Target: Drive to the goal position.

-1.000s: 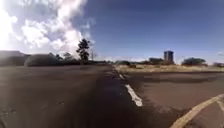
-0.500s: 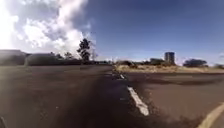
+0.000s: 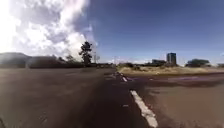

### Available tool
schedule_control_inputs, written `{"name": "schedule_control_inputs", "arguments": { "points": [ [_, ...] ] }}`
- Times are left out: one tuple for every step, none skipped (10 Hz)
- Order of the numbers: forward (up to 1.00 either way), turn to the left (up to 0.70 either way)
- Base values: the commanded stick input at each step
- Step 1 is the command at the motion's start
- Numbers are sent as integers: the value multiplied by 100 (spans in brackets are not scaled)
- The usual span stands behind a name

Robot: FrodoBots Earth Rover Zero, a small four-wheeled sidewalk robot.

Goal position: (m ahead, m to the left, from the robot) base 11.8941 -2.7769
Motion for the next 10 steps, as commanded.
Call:
{"name": "schedule_control_inputs", "arguments": {
  "points": [
    [50,0],
    [50,-50],
    [50,-50],
    [50,-37],
    [50,-14],
    [50,0],
    [50,0],
    [50,0],
    [50,0],
    [50,0]
  ]
}}
